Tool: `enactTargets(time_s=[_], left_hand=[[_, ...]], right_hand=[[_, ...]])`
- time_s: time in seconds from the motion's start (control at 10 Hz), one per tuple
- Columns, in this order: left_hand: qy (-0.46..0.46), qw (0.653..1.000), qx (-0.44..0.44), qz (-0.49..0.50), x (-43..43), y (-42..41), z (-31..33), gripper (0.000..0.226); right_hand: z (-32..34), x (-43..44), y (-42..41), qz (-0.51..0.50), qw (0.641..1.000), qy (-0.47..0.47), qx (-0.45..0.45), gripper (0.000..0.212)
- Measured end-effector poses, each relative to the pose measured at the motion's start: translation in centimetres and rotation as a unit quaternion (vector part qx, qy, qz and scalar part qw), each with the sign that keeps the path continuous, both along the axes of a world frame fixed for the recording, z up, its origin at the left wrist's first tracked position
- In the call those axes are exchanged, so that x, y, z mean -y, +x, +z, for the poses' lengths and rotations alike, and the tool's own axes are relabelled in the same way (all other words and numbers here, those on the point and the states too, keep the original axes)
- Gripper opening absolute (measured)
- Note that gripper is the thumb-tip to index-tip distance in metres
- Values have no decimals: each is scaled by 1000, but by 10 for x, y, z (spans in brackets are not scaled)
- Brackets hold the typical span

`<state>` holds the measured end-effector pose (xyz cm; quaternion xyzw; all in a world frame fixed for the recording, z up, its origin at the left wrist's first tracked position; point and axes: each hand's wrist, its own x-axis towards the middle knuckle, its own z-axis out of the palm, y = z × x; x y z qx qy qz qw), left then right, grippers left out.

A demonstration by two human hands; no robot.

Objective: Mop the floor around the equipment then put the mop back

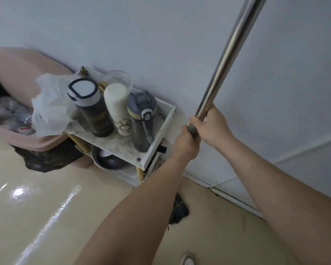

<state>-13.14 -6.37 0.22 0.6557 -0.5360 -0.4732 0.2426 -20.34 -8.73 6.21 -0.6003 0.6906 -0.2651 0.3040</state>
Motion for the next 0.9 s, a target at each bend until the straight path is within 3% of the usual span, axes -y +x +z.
enactTargets(time_s=[0.1,0.2,0.3,0.4,0.5,0.6,0.7,0.8,0.9], left_hand=[[-40,999,15,-2,17,10,2,31],[-80,996,0,49,22,22,3,28],[-142,986,-16,90,28,28,9,25],[-189,973,-18,131,31,36,16,31],[-197,973,44,115,30,42,24,36],[-171,982,69,41,32,37,11,54],[-125,988,86,-19,28,40,2,49],[-78,996,-45,-17,8,51,22,61],[-29,992,-98,-67,-27,64,50,70]], right_hand=[[-10,19,8,48,991,54,-110,41],[-17,31,20,40,986,66,-151,35],[-11,39,35,-5,994,-3,-111,29],[-5,44,50,-11,999,-11,-50,31],[-7,39,58,-17,999,19,31,28],[-8,32,58,-37,986,73,148,25],[2,31,61,-11,979,118,165,41],[18,26,63,-57,982,136,117,69],[32,7,48,-109,984,82,112,60]])
